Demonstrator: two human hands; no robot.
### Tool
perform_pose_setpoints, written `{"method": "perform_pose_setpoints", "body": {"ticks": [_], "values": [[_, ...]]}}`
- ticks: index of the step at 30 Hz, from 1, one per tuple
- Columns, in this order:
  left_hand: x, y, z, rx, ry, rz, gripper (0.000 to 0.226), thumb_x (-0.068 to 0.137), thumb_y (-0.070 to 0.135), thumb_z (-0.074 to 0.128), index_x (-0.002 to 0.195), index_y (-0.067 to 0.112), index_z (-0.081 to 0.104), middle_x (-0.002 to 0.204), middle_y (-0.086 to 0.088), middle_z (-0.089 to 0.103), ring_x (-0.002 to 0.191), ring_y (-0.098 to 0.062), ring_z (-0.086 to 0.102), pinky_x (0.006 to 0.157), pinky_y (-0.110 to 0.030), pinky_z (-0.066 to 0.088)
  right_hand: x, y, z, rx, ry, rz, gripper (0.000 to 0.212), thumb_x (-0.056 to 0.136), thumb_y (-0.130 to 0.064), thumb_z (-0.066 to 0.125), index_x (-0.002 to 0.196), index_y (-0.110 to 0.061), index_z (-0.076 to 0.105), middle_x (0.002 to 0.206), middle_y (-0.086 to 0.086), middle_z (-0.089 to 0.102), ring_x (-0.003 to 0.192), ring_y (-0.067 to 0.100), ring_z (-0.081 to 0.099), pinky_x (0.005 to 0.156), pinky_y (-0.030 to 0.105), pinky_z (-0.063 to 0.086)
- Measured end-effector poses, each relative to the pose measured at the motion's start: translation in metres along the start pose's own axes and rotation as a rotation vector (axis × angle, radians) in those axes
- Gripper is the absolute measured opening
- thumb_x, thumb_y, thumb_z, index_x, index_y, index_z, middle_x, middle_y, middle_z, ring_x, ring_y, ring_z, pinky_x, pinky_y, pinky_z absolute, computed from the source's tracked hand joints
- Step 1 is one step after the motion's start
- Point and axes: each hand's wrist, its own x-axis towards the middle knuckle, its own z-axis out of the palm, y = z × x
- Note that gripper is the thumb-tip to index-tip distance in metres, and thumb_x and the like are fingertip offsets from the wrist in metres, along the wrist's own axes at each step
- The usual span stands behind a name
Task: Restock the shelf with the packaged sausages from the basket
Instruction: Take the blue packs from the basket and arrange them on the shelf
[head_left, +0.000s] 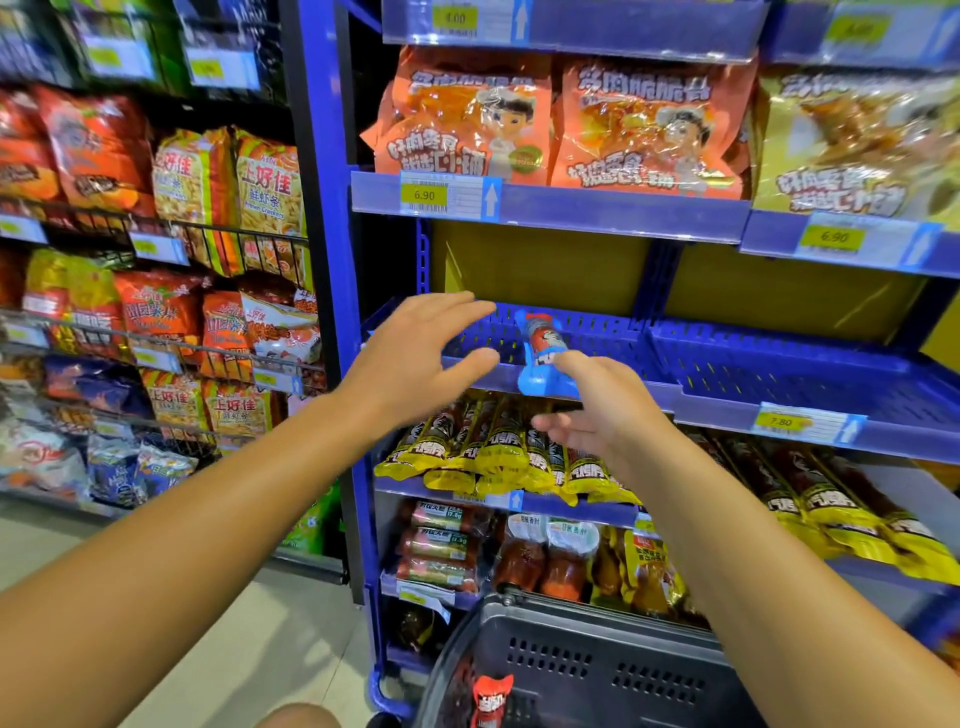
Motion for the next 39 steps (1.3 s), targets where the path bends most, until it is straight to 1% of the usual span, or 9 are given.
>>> {"method": "perform_pose_setpoints", "body": {"ticks": [4, 7, 9, 11, 16, 20, 25, 29, 39], "values": [[0.0, 0.025, 0.017, -0.133, -0.045, 0.05, 0.063, 0.083, 0.061, 0.043, 0.137, 0.03, 0.052, 0.142, 0.007, 0.052, 0.135, -0.006, 0.04, 0.109, -0.024, 0.027, -0.005, -0.013, -0.003, -0.202, -0.027, -0.027, 0.022, 0.097, -0.05, 0.045, 0.104, -0.03, 0.051, 0.108, -0.001, 0.067, 0.079, 0.025, 0.075, 0.084, 0.04, 0.059], [0.007, 0.03, 0.028, -0.157, -0.041, 0.038, 0.054, 0.086, 0.052, 0.05, 0.133, 0.027, 0.056, 0.136, 0.006, 0.058, 0.128, -0.01, 0.049, 0.107, -0.027, 0.035, -0.005, -0.011, -0.016, -0.45, 0.104, -0.146, 0.035, 0.097, -0.049, 0.041, 0.1, -0.02, 0.059, 0.102, 0.001, 0.066, 0.087, 0.023, 0.068, 0.09, 0.045, 0.053], [0.013, 0.03, 0.035, -0.122, -0.056, 0.037, 0.049, 0.087, 0.046, 0.051, 0.131, 0.026, 0.058, 0.131, 0.005, 0.061, 0.122, -0.014, 0.054, 0.103, -0.033, 0.041, -0.001, -0.002, -0.03, -0.653, 0.222, -0.286, 0.039, 0.097, -0.046, 0.043, 0.109, -0.016, 0.064, 0.107, 0.003, 0.066, 0.102, 0.024, 0.06, 0.09, 0.043, 0.045], [0.017, 0.03, 0.041, -0.058, -0.096, 0.038, 0.045, 0.09, 0.044, 0.052, 0.132, 0.028, 0.056, 0.131, 0.006, 0.061, 0.121, -0.017, 0.054, 0.101, -0.034, 0.042, 0.008, 0.009, -0.047, -0.859, 0.303, -0.4, 0.05, 0.094, -0.05, 0.042, 0.128, -0.018, 0.061, 0.126, 0.003, 0.062, 0.121, 0.028, 0.051, 0.099, 0.042, 0.041], [0.023, 0.031, 0.047, 0.115, -0.096, 0.069, 0.041, 0.095, 0.036, 0.055, 0.133, 0.019, 0.054, 0.134, -0.001, 0.059, 0.122, -0.024, 0.054, 0.097, -0.038, 0.042, 0.025, 0.032, -0.063, -1.298, 0.19, -0.469, 0.065, 0.094, -0.056, 0.033, 0.148, -0.021, 0.041, 0.151, 0.0, 0.043, 0.142, 0.024, 0.032, 0.118, 0.045, 0.02], [0.021, 0.026, 0.037, 0.142, -0.042, 0.098, 0.039, 0.092, 0.03, 0.052, 0.122, 0.007, 0.061, 0.12, -0.012, 0.067, 0.108, -0.032, 0.064, 0.087, -0.043, 0.052, 0.024, 0.038, -0.054, -1.388, 0.215, -0.482, 0.059, 0.098, -0.054, 0.034, 0.152, -0.031, 0.031, 0.157, -0.008, 0.032, 0.149, 0.023, 0.014, 0.119, 0.053, -0.001], [0.01, -0.003, 0.018, 0.245, 0.022, 0.118, 0.039, 0.091, 0.036, 0.046, 0.116, 0.012, 0.064, 0.112, -0.006, 0.071, 0.097, -0.03, 0.067, 0.08, -0.04, 0.055, 0.026, 0.037, -0.043, -1.362, 0.186, -0.515, 0.058, 0.099, -0.053, 0.034, 0.152, -0.031, 0.03, 0.158, -0.008, 0.03, 0.15, 0.022, 0.012, 0.12, 0.052, -0.003], [0.008, -0.024, 0.009, 0.37, -0.043, 0.126, 0.04, 0.089, 0.04, 0.044, 0.11, 0.014, 0.065, 0.106, -0.005, 0.071, 0.095, -0.029, 0.065, 0.083, -0.041, 0.047, 0.028, 0.037, -0.034, -1.37, 0.134, -0.504, 0.06, 0.1, -0.056, 0.029, 0.154, -0.031, 0.025, 0.159, -0.008, 0.028, 0.15, 0.022, 0.013, 0.12, 0.052, -0.003], [0.014, -0.031, 0.026, 0.406, -0.041, 0.012, 0.032, 0.089, 0.028, 0.064, 0.119, 0.015, 0.063, 0.113, -0.007, 0.069, 0.109, -0.029, 0.058, 0.102, -0.047, 0.034, 0.029, 0.036, -0.032, -1.385, 0.1, -0.488, 0.063, 0.1, -0.06, 0.023, 0.155, -0.031, 0.02, 0.16, -0.007, 0.026, 0.15, 0.023, 0.013, 0.12, 0.054, -0.005]]}}
